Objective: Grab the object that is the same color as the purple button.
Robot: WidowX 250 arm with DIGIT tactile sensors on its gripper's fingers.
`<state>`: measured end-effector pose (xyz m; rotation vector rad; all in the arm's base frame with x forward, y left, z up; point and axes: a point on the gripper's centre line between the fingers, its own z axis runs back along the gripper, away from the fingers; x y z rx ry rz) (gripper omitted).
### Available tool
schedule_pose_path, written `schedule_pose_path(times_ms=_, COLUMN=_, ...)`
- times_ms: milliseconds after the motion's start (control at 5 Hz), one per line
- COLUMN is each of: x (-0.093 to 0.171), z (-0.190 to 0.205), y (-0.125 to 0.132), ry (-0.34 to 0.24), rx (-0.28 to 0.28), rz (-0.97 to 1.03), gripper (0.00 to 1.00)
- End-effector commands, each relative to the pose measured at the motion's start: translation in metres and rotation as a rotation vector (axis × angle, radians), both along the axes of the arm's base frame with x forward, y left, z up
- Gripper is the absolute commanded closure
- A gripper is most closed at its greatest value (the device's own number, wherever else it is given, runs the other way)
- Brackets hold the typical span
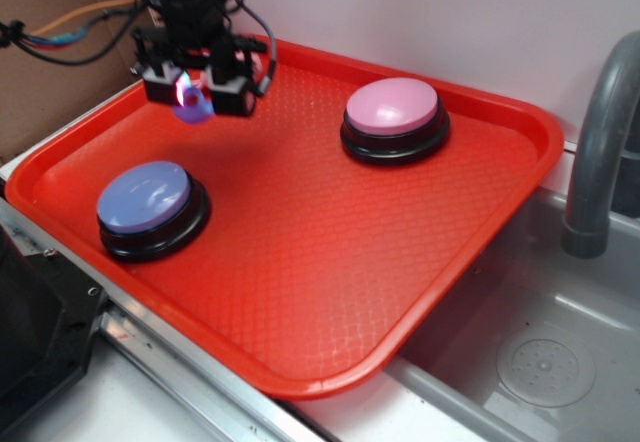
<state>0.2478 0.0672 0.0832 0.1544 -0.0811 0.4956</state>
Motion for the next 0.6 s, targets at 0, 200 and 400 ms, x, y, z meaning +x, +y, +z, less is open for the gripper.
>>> schedule_pose_path(times_ms=0, x=-0.005, z=0.104, y=0.001, ry=-0.004, rx=0.033, rz=-0.280, gripper=1.00)
schedule_pose_path(times_ms=200, x=-0.014, z=0.123, y=-0.028, ry=-0.006, rx=0.061, rz=-0.530, gripper=1.00)
schedule_pose_path(times_ms=400, x=-0.026, z=0.132, y=-0.037, ry=0.008, rx=0.051, rz=-0.612, gripper=1.00)
